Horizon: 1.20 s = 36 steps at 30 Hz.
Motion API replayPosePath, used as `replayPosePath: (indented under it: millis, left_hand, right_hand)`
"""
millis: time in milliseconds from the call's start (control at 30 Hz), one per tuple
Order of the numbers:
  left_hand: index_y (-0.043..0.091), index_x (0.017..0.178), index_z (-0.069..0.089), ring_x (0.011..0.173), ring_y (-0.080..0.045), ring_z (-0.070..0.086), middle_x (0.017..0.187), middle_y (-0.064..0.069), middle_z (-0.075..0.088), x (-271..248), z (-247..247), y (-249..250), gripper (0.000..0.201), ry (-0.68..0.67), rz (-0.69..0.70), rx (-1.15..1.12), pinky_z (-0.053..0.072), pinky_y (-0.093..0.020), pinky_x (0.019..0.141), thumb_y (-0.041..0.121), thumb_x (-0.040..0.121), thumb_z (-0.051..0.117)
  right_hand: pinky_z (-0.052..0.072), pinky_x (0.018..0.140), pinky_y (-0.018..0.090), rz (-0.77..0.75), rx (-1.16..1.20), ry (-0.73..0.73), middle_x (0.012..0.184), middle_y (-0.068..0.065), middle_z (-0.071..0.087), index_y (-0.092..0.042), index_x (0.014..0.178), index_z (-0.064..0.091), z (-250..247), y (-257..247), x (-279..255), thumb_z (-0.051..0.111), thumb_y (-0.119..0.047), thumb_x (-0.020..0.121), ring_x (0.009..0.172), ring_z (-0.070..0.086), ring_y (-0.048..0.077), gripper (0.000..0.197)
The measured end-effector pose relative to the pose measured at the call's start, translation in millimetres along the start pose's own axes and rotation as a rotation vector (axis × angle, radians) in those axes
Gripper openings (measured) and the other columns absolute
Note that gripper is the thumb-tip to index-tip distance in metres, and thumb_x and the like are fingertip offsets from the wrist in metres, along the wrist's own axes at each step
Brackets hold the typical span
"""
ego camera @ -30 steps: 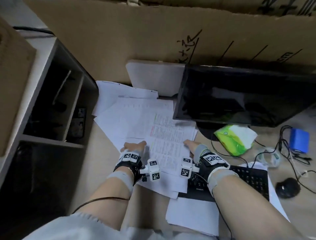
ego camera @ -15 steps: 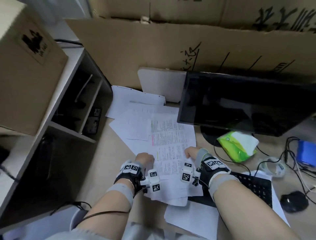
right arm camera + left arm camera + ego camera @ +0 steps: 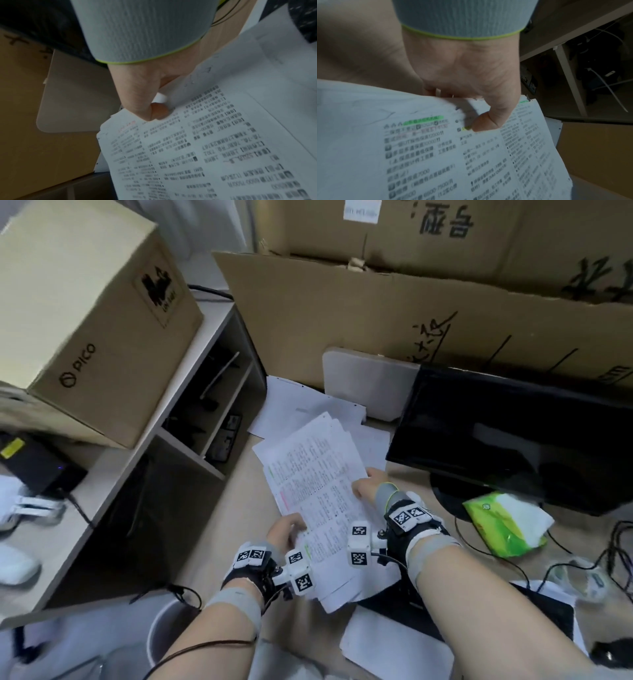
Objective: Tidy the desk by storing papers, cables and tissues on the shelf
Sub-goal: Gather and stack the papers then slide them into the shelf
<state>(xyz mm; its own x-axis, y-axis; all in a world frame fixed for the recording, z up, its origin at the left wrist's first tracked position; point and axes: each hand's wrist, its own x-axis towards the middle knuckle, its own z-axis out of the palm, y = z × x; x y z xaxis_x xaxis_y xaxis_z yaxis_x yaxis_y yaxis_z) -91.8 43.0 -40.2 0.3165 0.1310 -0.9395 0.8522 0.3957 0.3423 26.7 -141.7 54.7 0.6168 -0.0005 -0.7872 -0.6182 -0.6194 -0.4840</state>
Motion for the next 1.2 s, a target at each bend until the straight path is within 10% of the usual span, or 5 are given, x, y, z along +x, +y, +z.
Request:
replayPosePath:
  millis: [533,700,1033,1100,1200]
  left_hand:
    - [0.011,0.054,0.042,0.045,-0.020,0.032,0.058,-0.006,0.034,14.8,-33.8,79.1,0.022,0.031,-0.056,0.003,0.030,-0.025,0.049,-0.001,0.060,0.060]
    - [0.009,0.074,0.045,0.047,-0.020,0.037,0.061,-0.010,0.040,35.9,-28.8,80.3,0.020,0.078,-0.149,0.131,0.036,-0.035,0.057,0.007,0.067,0.063]
    - [0.011,0.062,0.038,0.037,-0.016,0.029,0.034,0.001,0.031,44.9,-13.6,109.4,0.026,0.221,-0.125,0.055,0.031,-0.030,0.054,0.011,0.076,0.061]
    - [0.006,0.071,0.048,0.046,-0.020,0.043,0.048,-0.004,0.048,47.8,-13.8,113.1,0.019,0.323,-0.108,0.031,0.035,-0.034,0.058,0.018,0.068,0.062]
    - [0.000,0.118,0.053,0.093,-0.037,0.063,0.111,-0.017,0.064,58.7,-16.9,111.5,0.073,0.477,-0.063,0.095,0.051,-0.041,0.076,0.033,0.054,0.065]
  right_hand:
    - [0.032,0.065,0.028,-0.007,-0.017,0.078,0.074,0.006,0.047,-0.017,0.072,0.051,57.4,-88.7,99.1,0.048,-0.010,0.076,0.070,0.040,0.024,0.008]
    - [0.049,0.091,0.033,-0.058,0.017,0.087,0.130,0.007,0.056,-0.016,0.134,0.050,58.7,-107.1,119.6,0.058,-0.017,0.088,0.109,0.061,0.028,0.046]
    - [0.030,0.112,0.044,0.086,-0.611,0.054,0.158,0.004,0.013,-0.016,0.152,0.010,56.7,-78.2,174.0,0.046,-0.051,0.082,0.145,0.021,0.025,0.087]
    - [0.033,0.105,0.040,0.109,-0.638,0.037,0.128,-0.014,0.015,-0.023,0.143,0.021,62.0,-70.1,197.3,0.034,-0.067,0.065,0.134,0.033,0.021,0.090]
    - [0.022,0.116,0.043,0.221,-0.596,0.018,0.160,0.008,0.021,-0.012,0.154,0.013,69.6,-95.8,180.8,0.029,-0.060,0.087,0.145,0.027,0.029,0.084]
